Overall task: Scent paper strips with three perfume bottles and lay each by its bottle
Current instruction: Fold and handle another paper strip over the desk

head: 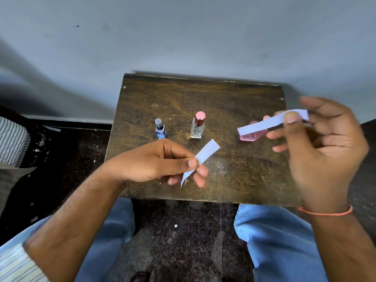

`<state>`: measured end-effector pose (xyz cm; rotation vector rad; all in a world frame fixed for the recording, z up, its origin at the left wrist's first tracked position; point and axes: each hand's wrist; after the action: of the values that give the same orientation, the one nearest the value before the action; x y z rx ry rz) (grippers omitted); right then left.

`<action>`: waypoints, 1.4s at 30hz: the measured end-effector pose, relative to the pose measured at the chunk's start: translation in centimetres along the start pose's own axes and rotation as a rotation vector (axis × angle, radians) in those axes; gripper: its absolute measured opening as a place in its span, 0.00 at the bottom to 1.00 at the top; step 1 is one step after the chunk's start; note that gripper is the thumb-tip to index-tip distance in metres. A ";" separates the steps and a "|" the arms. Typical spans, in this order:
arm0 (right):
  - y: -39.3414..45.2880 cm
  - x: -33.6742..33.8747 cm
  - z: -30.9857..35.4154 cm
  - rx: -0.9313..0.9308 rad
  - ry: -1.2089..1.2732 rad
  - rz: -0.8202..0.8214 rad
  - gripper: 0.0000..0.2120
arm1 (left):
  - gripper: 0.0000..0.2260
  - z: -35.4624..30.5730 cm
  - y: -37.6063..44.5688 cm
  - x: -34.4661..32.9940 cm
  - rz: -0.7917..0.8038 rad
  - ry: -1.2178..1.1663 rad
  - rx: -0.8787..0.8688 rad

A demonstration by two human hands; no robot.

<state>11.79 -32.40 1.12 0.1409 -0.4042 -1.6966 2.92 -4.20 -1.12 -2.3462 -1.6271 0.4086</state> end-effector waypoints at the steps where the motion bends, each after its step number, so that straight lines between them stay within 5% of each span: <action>1: -0.7 -0.5 0.0 0.037 -0.022 0.030 0.08 | 0.11 0.0 0.0 -0.2 -0.032 -0.034 -0.011; 8: -3.0 -1.8 -0.4 0.416 -0.174 0.257 0.06 | 0.15 -0.5 1.4 -2.3 -0.202 -0.553 0.083; 16: -2.7 -2.2 -0.7 0.489 -0.158 0.496 0.03 | 0.15 -0.3 1.5 -2.6 -0.334 -0.512 0.118; 21: -2.5 -2.0 -0.6 0.127 -0.092 0.481 0.16 | 0.13 -0.1 1.3 -2.7 -0.358 -0.229 0.057; 25: -2.8 -3.0 -0.5 -0.170 -0.165 0.418 0.08 | 0.13 -0.1 1.3 -2.6 -0.277 -0.013 -0.003; 29: -2.9 -3.1 -0.8 -0.462 -0.025 0.513 0.05 | 0.12 0.2 1.5 -2.6 -0.205 0.037 -0.032; 36: -0.4 -0.8 -0.7 -0.686 0.164 0.548 0.11 | 0.24 0.5 2.0 -2.9 -0.234 0.015 0.074; 42: 3.2 4.0 -1.4 -0.780 -0.028 0.593 0.37 | 0.09 1.0 2.5 -2.9 -0.232 0.140 0.055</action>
<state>14.54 -36.90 1.51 -0.5282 0.2059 -1.1613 3.73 -7.67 -2.74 -2.0649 -1.7701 0.2318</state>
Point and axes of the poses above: each hand's wrist, its own y-axis towards the middle knuckle, its own x-axis out of the back of the hand, z = x × y, and after that the axes turned 10 degrees about -z, right-handed
